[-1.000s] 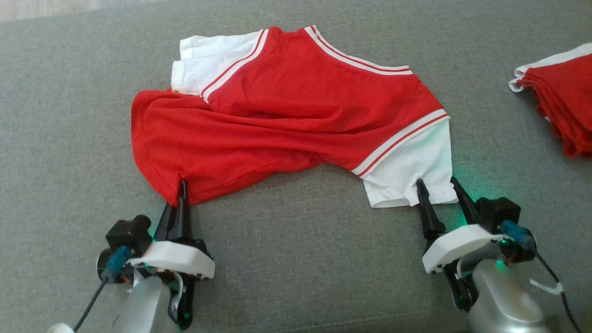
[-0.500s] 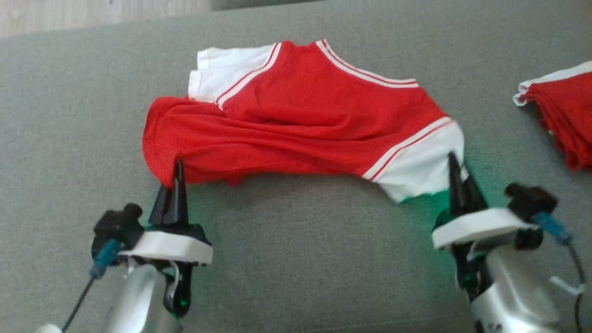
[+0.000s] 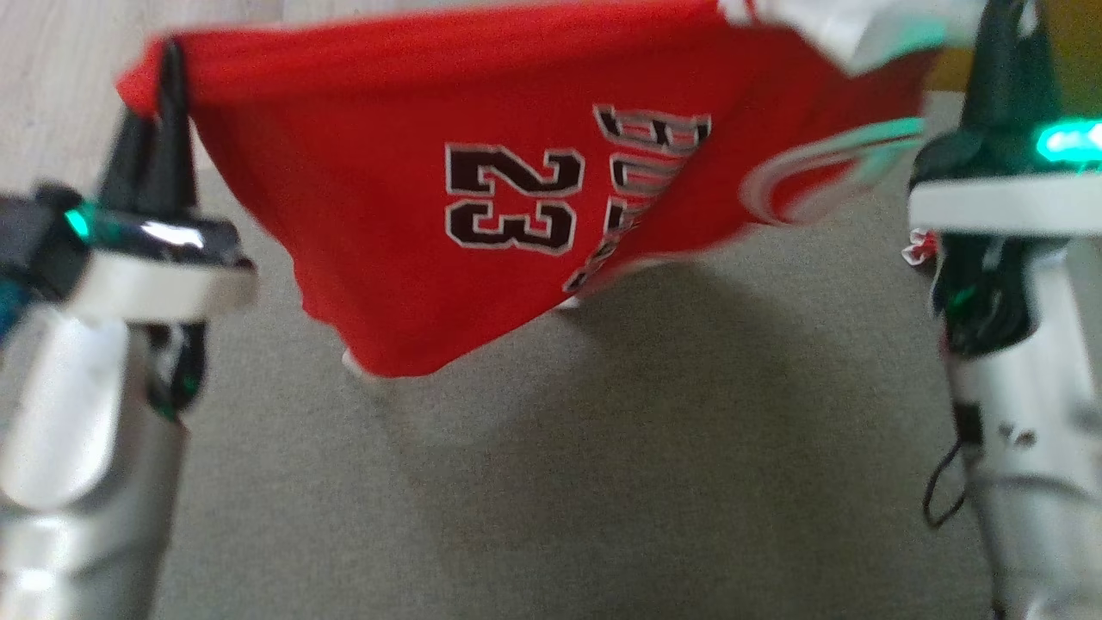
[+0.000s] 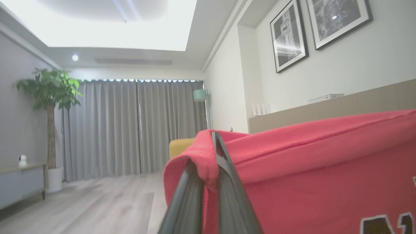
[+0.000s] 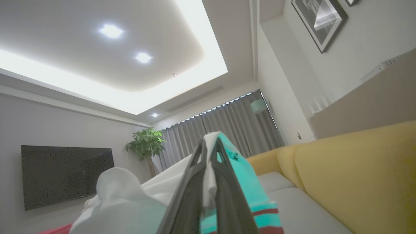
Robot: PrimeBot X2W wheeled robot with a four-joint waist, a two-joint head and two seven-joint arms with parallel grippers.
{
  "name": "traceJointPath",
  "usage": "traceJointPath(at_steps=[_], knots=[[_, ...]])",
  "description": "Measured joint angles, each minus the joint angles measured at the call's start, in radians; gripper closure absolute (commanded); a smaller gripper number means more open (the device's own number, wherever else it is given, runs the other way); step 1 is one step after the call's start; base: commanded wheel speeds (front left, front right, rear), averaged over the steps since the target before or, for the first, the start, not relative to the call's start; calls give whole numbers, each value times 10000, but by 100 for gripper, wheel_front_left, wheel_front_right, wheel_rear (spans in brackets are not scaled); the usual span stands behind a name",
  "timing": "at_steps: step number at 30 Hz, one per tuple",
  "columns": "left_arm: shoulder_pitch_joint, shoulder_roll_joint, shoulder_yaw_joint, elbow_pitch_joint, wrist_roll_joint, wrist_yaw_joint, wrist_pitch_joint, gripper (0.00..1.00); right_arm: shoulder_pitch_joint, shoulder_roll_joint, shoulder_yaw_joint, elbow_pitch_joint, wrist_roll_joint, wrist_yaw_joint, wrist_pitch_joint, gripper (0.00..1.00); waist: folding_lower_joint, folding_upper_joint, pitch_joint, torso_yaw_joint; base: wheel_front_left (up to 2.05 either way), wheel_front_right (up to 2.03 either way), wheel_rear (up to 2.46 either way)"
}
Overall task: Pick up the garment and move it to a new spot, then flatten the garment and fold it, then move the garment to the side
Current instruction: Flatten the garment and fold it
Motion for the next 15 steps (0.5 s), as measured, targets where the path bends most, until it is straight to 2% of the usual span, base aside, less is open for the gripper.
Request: traceJointPath(at_steps=[5,9,15], knots=[[-1416,408,-17,12,19,0,612,100,-1549,-384,182,311,125,0,171,100,1,0,93,101,0,0,0],[-2359,433,-61,412,100,12,1024,100,-2800,-378,192,1160,-115,0,485,100,2,0,593,179,0,0,0],[-3691,221,-307,2295,466,330,894,100,-4547,-27,138,3137,-842,0,259,100,6,0,1657,284,0,0,0]])
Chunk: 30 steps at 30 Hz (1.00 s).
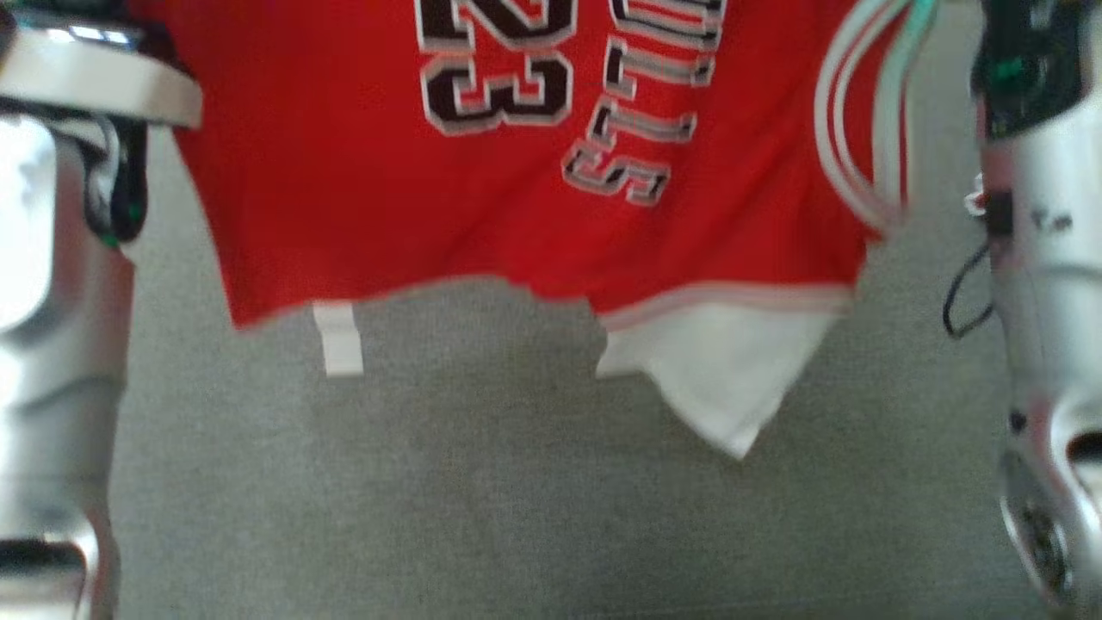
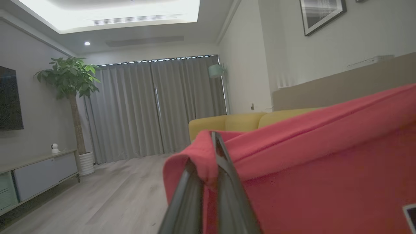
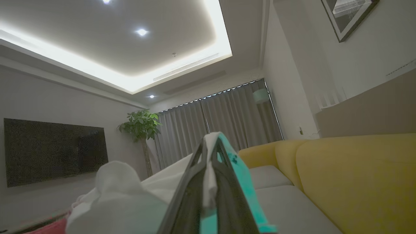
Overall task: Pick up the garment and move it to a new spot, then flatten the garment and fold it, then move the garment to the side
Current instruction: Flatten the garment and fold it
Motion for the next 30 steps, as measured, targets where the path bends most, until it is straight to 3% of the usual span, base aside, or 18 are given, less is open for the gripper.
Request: traceJointPath(at_steps=[4,7,12,15,19,26,30], knots=[[-1364,10,13,880,422,332,-627,100,-1641,228,-140,978,-817,0,-186,100,1,0,751,1,0,0,0],[-2539,2,13,1269,660,380,-851,100,-2560,301,-736,1022,-1482,2,-188,100,1,0,1229,3,0,0,0],[-3312,-127,249,934,865,476,-909,100,-2771,374,-2082,756,-2242,2,-238,100,0,0,1760,55,0,0,0],[-3197,-274,385,915,863,479,-930,100,-2667,447,-2228,700,-2345,2,-242,100,-1,0,1921,79,0,0,0],[-1828,-654,892,1137,600,476,-934,100,-1607,650,-2159,629,-2071,4,-242,100,-1,0,2069,61,0,0,0],[2377,-2086,1672,1567,-59,98,-920,100,2684,673,-1300,700,-813,4,-240,100,-3,0,1779,77,0,0,0],[4250,-2529,2036,1655,-59,-58,-894,100,4805,568,-788,430,63,4,-230,100,-5,0,1375,74,0,0,0]])
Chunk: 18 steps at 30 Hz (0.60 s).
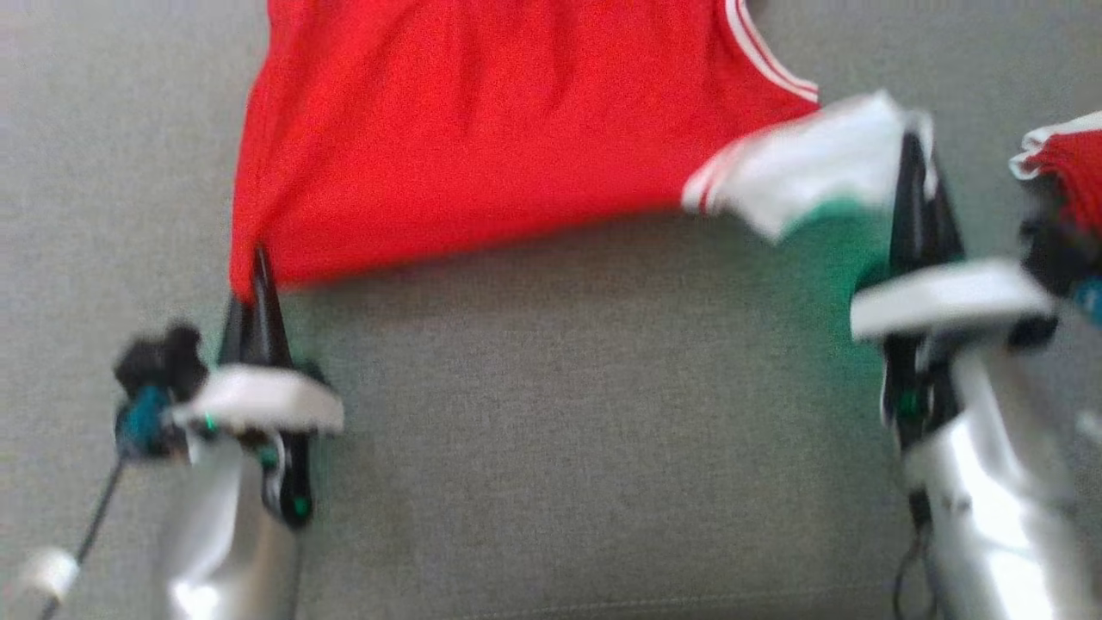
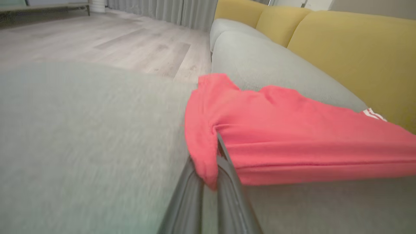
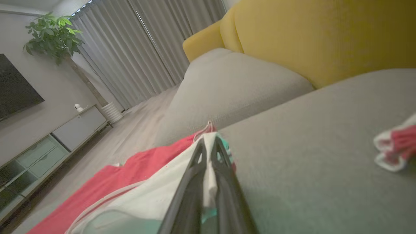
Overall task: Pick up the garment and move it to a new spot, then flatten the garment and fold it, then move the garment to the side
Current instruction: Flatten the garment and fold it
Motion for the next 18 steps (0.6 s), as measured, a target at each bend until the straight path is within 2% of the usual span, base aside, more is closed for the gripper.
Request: traceJointPath(at_steps=[7,15,18], knots=[[2188,-251,282,-466,-238,-138,0,100,2981,-159,493,-895,1181,0,2,100,-2,0,-970,21,0,0,0],[4269,-249,123,-1200,-857,-188,2,100,5287,-213,525,-1885,1801,0,4,100,-1,0,-2107,-14,0,0,0],[5345,-245,-40,-1588,-986,-182,4,100,6601,-272,508,-2146,2052,0,94,100,-2,1,-2564,35,0,0,0]])
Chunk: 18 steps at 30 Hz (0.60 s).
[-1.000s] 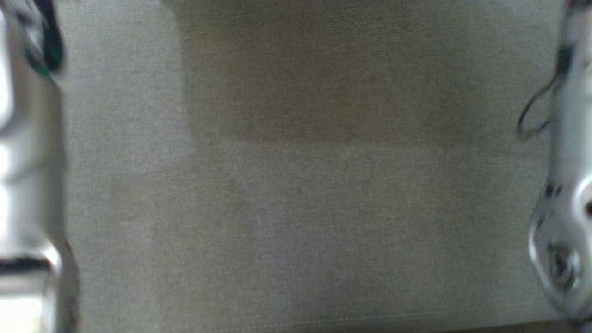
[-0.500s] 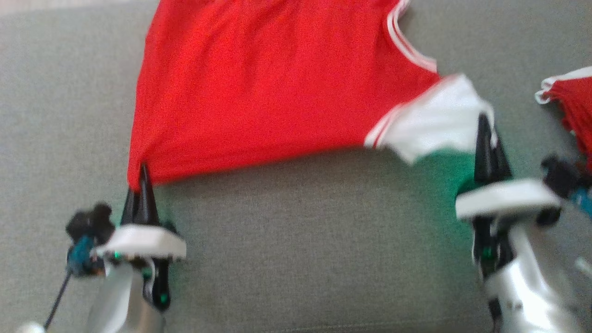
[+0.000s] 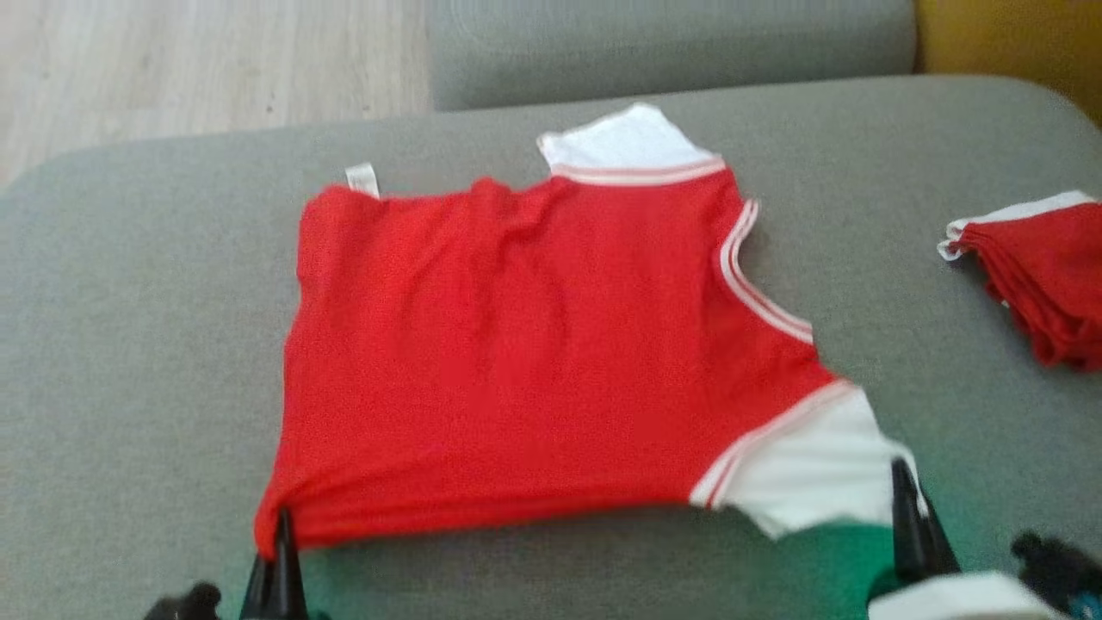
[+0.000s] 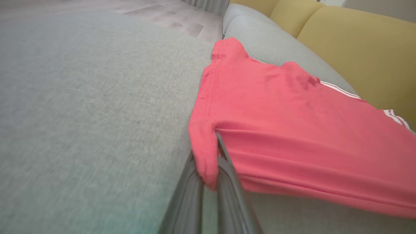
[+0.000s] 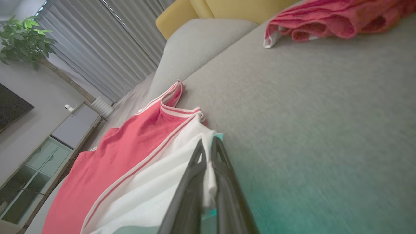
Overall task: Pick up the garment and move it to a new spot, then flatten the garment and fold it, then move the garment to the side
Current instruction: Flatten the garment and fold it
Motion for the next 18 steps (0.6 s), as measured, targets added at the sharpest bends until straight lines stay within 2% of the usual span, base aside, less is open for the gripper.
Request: traceJointPath(at_steps=[3,7,12,18], knots=[[482,2,-96,-314,-40,4,0,100,610,2,-111,-286,96,0,88,100,0,0,-166,92,0,0,0],[414,29,-324,-654,10,4,0,100,476,10,-201,-717,88,0,98,100,2,0,-96,180,0,0,0],[-516,61,-692,-763,27,17,0,100,-754,63,-163,-696,77,0,320,100,5,0,295,230,0,0,0],[-2071,65,-1026,-297,-86,282,-2,100,-2594,153,-125,171,-100,-2,397,100,6,0,855,263,0,0,0]])
